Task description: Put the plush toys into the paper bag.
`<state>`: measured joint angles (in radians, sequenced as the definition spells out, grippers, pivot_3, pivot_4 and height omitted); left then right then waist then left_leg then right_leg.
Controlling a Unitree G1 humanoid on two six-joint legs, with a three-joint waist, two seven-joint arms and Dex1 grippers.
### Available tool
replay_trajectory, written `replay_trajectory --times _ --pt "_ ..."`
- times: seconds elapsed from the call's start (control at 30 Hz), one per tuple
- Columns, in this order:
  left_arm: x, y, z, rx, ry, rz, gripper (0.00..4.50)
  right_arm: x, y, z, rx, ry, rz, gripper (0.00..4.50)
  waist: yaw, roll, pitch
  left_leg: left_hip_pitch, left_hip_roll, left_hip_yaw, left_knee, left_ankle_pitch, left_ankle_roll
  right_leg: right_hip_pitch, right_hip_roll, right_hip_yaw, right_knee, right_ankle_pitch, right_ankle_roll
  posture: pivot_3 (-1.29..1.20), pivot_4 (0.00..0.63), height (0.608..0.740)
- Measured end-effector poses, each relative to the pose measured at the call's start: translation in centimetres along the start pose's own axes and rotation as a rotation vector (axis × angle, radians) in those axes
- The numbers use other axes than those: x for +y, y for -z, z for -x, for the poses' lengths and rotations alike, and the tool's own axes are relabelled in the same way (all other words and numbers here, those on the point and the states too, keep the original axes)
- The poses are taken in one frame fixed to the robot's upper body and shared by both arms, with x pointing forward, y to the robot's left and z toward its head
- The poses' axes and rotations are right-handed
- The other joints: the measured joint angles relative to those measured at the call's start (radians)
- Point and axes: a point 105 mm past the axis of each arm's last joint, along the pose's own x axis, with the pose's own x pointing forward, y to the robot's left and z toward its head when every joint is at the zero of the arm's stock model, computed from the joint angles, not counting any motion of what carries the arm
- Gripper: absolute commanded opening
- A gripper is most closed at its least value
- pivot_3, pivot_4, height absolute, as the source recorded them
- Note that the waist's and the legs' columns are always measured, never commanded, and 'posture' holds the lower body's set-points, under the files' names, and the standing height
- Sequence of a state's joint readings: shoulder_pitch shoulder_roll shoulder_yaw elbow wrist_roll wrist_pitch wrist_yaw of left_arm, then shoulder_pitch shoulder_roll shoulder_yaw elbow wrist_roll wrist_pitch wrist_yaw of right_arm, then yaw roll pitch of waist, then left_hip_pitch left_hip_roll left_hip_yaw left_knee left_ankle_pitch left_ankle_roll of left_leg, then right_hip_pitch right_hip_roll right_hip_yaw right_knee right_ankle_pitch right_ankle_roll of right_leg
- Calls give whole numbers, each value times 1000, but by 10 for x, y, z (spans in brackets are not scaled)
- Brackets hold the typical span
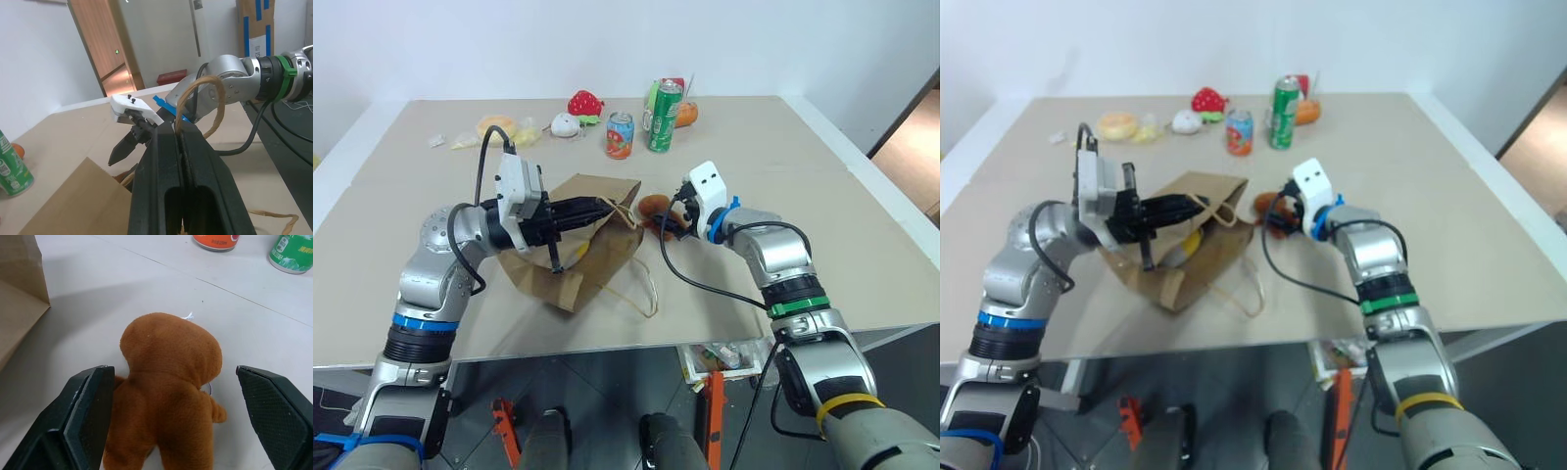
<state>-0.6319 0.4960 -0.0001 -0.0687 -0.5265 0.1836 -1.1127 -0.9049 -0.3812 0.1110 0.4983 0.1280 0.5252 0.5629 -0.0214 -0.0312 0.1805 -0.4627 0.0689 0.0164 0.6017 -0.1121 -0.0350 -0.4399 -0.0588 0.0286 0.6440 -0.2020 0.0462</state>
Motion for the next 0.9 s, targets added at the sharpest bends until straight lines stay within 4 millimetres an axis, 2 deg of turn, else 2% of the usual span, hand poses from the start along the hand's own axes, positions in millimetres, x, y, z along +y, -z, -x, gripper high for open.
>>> replay_trajectory --times 0.1,0.13,0.17,0.2,0.23,0.27,0.4,0.43,0.6,0.7,0.8,0.83,0.9 --pt "-1 -2 -1 1 -1 -5 0 1 6 -3 20 2 -4 4306 -2 0 0 1 0 0 0 0 0 0 0 0 0 0 0 0 150 740" --pt "-1 -3 -1 2 -3 -5 0 2 8 -5 25 0 -7 3775 -2 0 0 1 0 0 0 0 0 0 1 0 1 0 0 0 150 740" --pt "-1 -2 -1 3 -3 -4 0 4 8 -6 27 -3 -5 3549 -2 0 0 1 0 0 0 0 0 0 1 0 1 0 0 0 150 740" --pt "-1 -2 -1 5 -5 -1 0 9 8 -9 30 -13 0 3021 -4 0 0 1 0 0 0 0 0 0 1 0 1 0 0 0 150 740" --pt "-1 -2 -1 5 -5 -1 0 10 8 -9 30 -16 0 2731 -4 0 0 1 0 0 0 0 0 0 1 0 1 0 0 0 150 740" --pt "-1 -2 -1 5 -6 0 0 13 9 -10 30 -21 -2 2192 -4 0 0 1 0 0 0 0 0 0 1 0 1 0 0 0 150 740" --pt "-1 -2 -1 6 -11 1 0 13 9 -10 29 -18 3 374 -4 0 0 1 0 0 0 0 0 0 0 0 1 0 0 0 150 740" --pt "0 -2 -1 6 -13 1 0 13 9 -10 28 -18 5 80 -3 0 0 1 0 0 0 0 0 0 0 0 1 0 0 0 150 740" --pt "0 -2 -1 6 -17 0 0 7 6 -3 -8 6 14 80 -3 0 0 1 0 0 0 0 0 0 0 0 1 0 0 0 150 740" --pt "0 -2 -1 7 -18 3 0 0 -7 11 -85 6 4 80 -1 0 0 0 0 0 0 0 0 0 0 0 1 0 0 0 150 740" --pt "0 -2 -2 9 -17 8 0 -7 -24 37 -164 -29 20 80 1 0 0 0 0 -1 0 0 0 0 0 0 0 0 0 0 150 740" --pt "0 -2 -1 10 -17 7 0 -8 -24 55 -173 -69 59 80 4 0 0 0 0 -1 0 0 0 0 0 0 0 -1 0 0 150 740" --pt "1 -3 -1 12 -19 4 0 -9 -21 71 -158 -100 96 80 3 1 0 0 0 0 0 0 0 0 0 0 0 -1 0 0 150 740"
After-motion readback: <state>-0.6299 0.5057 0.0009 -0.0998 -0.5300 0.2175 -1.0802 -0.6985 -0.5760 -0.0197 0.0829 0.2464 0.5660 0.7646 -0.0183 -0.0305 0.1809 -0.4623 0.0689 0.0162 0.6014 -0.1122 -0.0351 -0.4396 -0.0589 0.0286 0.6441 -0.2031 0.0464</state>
